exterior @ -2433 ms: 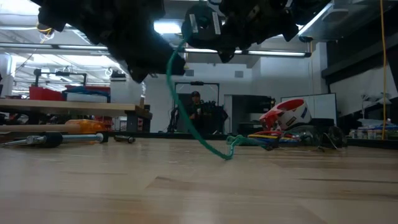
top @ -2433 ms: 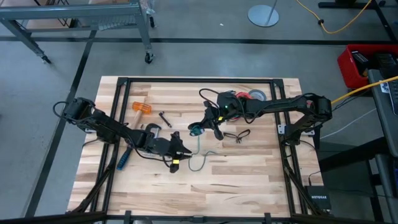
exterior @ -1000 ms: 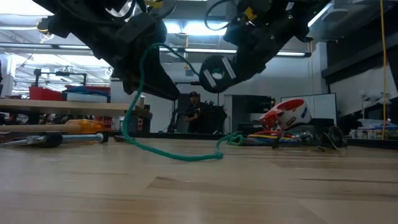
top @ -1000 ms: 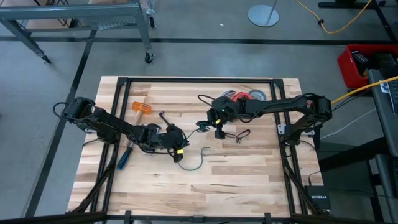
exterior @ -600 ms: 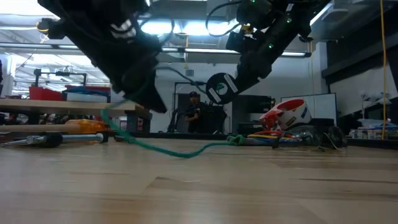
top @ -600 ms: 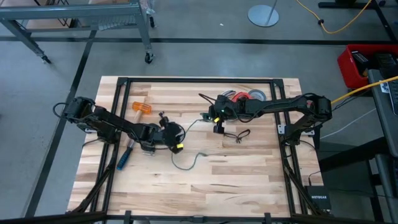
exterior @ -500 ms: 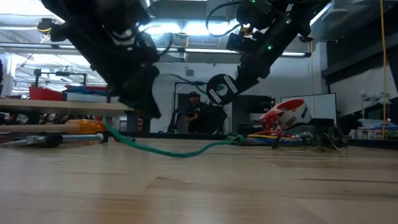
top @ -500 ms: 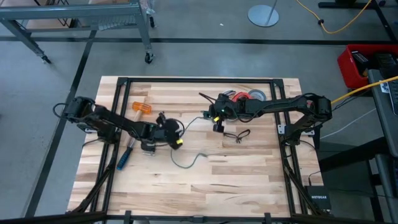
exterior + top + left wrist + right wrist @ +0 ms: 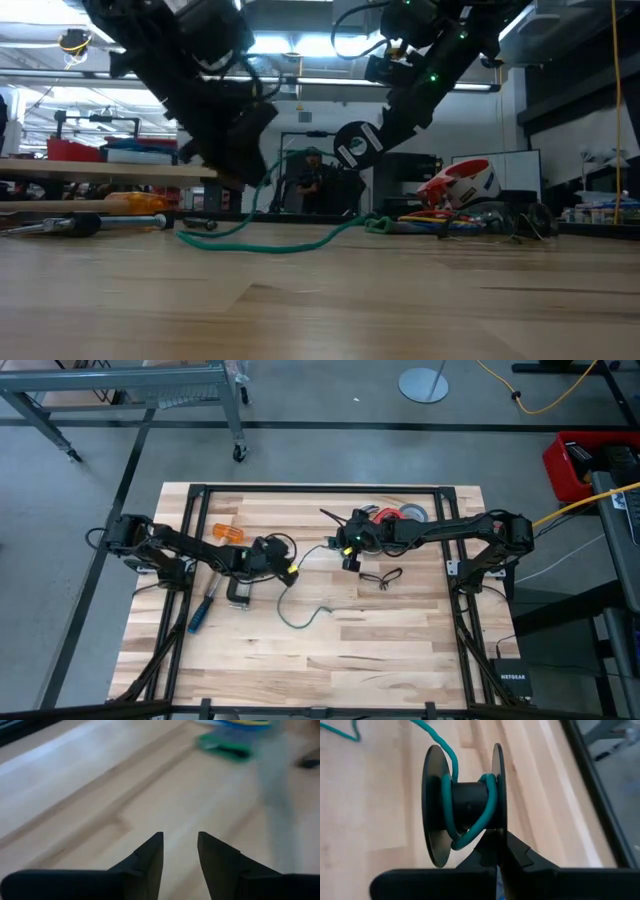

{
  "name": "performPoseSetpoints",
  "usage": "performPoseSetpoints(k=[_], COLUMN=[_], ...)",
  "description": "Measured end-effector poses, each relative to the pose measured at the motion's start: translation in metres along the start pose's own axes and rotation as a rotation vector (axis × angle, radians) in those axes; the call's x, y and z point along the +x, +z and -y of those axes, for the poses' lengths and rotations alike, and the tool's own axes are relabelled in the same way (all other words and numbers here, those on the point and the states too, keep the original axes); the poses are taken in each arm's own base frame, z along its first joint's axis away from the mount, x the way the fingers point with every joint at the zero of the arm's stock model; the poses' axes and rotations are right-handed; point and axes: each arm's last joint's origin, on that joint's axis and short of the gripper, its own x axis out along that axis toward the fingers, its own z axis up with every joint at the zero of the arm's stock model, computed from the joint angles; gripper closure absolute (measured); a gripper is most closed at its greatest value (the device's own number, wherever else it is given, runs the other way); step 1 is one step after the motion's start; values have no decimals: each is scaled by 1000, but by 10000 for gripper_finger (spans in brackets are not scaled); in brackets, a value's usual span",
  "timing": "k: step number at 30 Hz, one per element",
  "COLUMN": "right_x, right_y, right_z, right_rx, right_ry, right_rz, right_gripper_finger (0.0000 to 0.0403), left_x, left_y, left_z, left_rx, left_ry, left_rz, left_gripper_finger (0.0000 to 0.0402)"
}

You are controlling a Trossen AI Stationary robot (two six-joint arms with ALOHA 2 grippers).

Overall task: Coil cords
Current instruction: Coil the green wire to the spool

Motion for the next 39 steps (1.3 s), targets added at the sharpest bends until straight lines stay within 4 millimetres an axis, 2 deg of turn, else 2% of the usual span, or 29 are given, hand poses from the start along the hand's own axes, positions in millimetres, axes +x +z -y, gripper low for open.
performPoseSetpoints(k=[7,18,32,34,39], right_x=[0,0,0,0,0], right_y=[-2,-6,-1,-1,-1], right_z=[2,3,2,2,2], right_rx=[-5,-15,22,22,29], right_ry=[-79,-127,-72,-72,-71], right_rz=[-34,-73,-18,-18,-17], right_gripper_finger=[400,400,400,400,400], left_x=[-1,-1,-1,-1,-1], left_y=[7,6,6,6,6], left_z=[11,11,11,10,10], left_rx=[60,72,72,73,71], left_ry=[-201,-212,-215,-215,-214], left_rz=[7,-10,-11,-12,-12], left_gripper_finger=[302,306,308,323,391])
